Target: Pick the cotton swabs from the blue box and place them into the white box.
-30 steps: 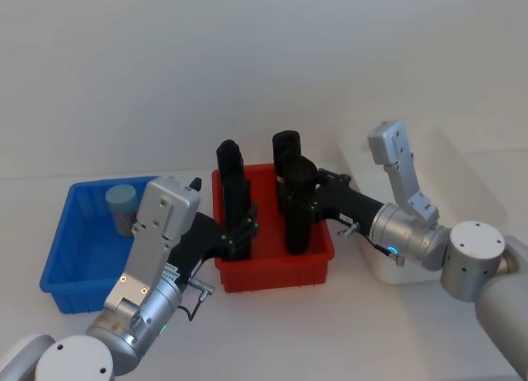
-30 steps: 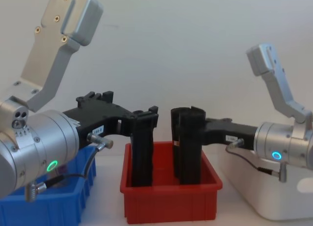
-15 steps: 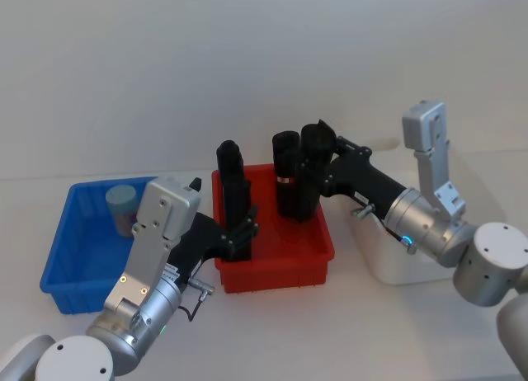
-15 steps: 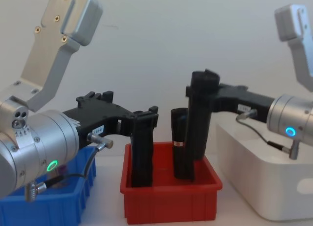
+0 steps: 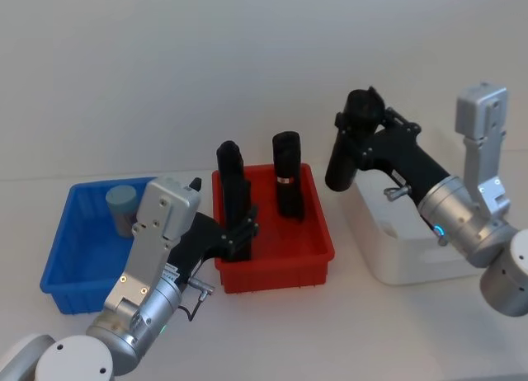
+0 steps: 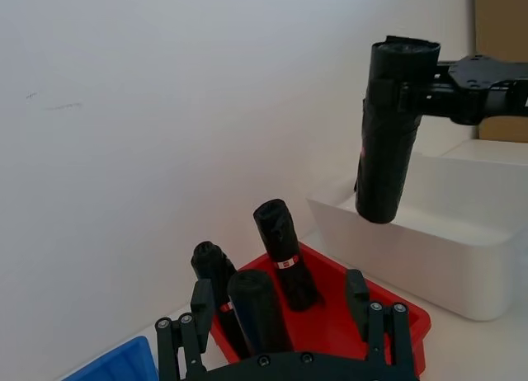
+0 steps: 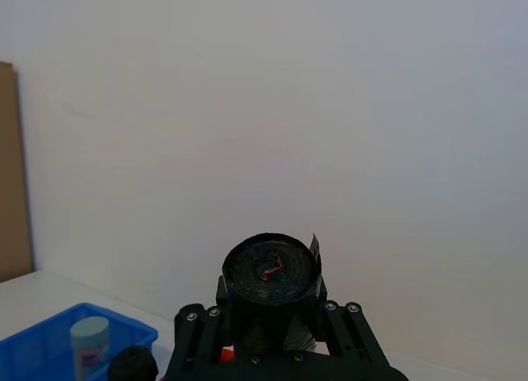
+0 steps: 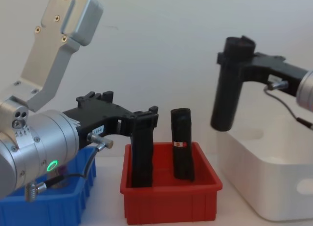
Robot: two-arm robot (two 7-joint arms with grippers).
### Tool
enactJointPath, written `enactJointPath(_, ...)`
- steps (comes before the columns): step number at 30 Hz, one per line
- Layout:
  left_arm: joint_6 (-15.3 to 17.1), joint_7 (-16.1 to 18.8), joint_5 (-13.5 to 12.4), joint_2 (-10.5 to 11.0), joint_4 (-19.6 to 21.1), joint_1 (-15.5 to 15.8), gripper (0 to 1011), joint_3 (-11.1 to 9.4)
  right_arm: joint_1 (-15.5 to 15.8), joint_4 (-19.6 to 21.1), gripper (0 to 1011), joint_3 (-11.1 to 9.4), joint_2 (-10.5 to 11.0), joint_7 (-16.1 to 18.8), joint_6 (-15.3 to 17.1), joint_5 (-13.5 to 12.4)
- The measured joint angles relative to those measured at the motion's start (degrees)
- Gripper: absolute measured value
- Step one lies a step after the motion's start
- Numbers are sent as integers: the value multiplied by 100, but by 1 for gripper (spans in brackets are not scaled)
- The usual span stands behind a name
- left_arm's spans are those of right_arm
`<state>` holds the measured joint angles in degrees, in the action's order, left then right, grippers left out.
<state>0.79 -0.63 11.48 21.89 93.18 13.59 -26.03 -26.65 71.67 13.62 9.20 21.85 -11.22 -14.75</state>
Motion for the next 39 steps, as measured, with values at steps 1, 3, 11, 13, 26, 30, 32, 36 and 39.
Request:
enactJointPath(1, 0, 0, 0, 0, 0, 0, 1004, 0, 31, 58, 504, -13, 16, -77, 15, -3)
enactJointPath(3, 0, 0, 0, 0, 0, 0, 1004, 0, 131, 243, 504, -55, 75, -253, 52, -7)
enactJointPath(11, 0, 0, 0, 0, 0, 0, 1004, 0, 428, 725, 504, -220, 272, -857, 222, -32)
enactJointPath(13, 0, 0, 0, 0, 0, 0, 1004, 0, 475, 793, 504, -256, 310, -946, 252, -40)
enactJointPath(26, 0, 0, 0, 0, 0, 0, 1004, 0, 695, 991, 504, -480, 527, -1463, 619, -103)
enactJointPath(30, 0, 0, 0, 0, 0, 0, 1004, 0, 715, 980, 504, -514, 560, -1509, 765, -103)
enactJointPath(32, 0, 0, 0, 0, 0, 0, 1004, 0, 722, 951, 504, -525, 574, -1516, 846, -100)
enactJointPath(36, 0, 0, 0, 0, 0, 0, 1004, 0, 722, 887, 504, -536, 587, -1518, 975, -79)
enactJointPath(39, 0, 0, 0, 0, 0, 0, 1004, 0, 720, 830, 504, -540, 594, -1516, 1071, -60)
